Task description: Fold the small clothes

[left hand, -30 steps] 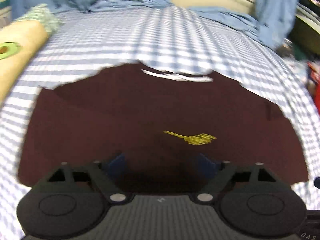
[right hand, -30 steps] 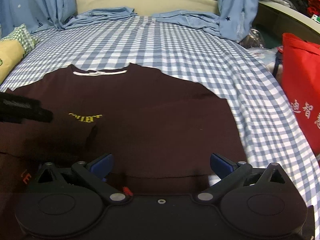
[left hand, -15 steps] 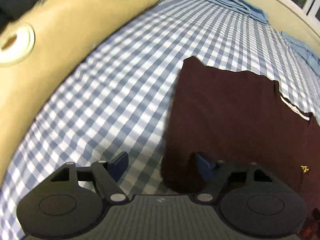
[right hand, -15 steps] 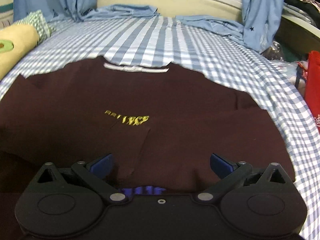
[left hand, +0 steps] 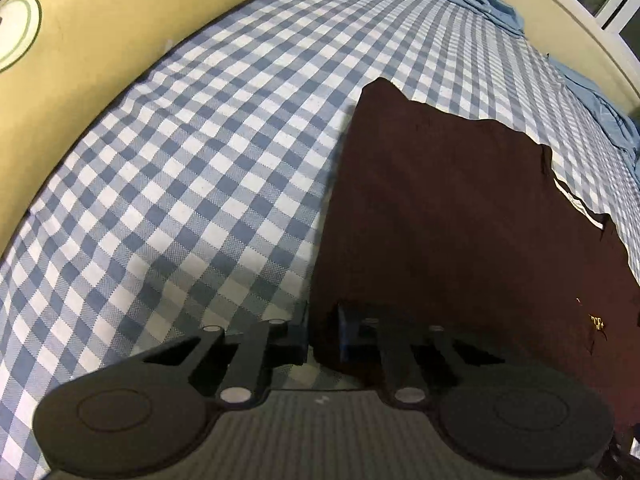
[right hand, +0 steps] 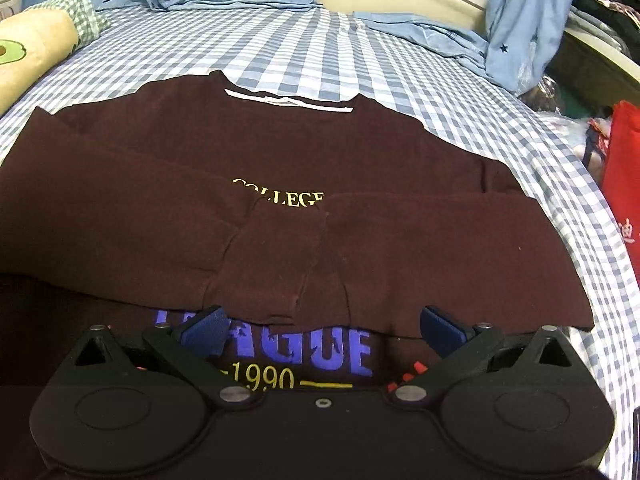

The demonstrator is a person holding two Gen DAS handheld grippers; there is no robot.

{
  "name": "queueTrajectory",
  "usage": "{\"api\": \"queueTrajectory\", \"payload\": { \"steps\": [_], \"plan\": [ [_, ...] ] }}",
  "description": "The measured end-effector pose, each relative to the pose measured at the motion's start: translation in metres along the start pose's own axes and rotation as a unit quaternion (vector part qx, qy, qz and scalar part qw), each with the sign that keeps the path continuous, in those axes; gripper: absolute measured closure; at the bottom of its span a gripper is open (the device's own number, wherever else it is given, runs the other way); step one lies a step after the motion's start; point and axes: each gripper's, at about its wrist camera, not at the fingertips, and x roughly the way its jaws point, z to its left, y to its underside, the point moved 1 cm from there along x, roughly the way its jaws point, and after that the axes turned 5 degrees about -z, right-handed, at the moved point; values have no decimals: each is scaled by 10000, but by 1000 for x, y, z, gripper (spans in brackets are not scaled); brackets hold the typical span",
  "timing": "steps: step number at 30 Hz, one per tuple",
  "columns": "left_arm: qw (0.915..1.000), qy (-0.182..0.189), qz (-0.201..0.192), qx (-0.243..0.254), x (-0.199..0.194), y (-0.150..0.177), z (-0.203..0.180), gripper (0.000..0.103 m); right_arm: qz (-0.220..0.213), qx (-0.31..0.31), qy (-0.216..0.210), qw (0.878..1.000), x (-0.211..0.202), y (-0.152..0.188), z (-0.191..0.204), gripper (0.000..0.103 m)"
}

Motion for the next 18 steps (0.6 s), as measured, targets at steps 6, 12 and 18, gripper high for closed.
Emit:
{"api": "queueTrajectory", "payload": {
  "steps": [6, 12, 18],
  "plan": [
    [9992, -111, -155, 341, -10, -14, -8, 70, -90, 231, 69, 9997, -16, 3, -6, 1],
    [9976, -81, -438, 536, 3, -49, -20, 56, -138, 452, 126, 9988, -30, 4, -14, 1],
    [9967, -276, -423, 634, 38, -72, -28, 50, -327, 858, -35, 9958, -56, -2, -29, 1]
  ]
}}
